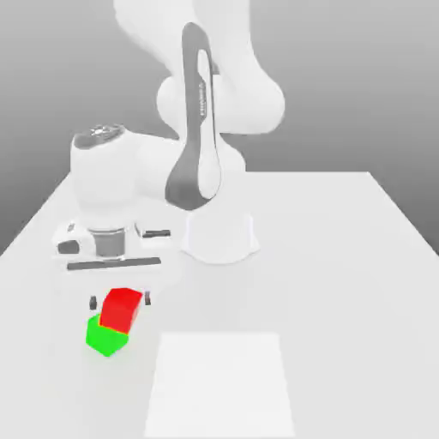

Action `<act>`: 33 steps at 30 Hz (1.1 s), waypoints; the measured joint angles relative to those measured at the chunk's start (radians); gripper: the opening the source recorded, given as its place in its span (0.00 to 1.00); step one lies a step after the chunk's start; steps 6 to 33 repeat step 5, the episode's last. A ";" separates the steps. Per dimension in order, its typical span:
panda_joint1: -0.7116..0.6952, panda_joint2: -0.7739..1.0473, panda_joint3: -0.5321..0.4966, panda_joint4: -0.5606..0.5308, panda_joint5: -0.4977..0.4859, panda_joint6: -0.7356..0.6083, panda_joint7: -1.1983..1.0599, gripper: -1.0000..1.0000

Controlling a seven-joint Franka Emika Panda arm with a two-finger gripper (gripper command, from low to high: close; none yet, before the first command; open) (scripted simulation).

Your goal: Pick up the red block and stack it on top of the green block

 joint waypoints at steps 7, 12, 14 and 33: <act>-0.042 -0.173 0.023 -0.007 -0.086 -0.165 0.060 1.00; -0.042 -0.173 0.023 -0.007 -0.086 -0.165 0.060 1.00; -0.042 -0.173 0.023 -0.007 -0.086 -0.165 0.060 1.00; -0.042 -0.173 0.023 -0.007 -0.086 -0.165 0.060 1.00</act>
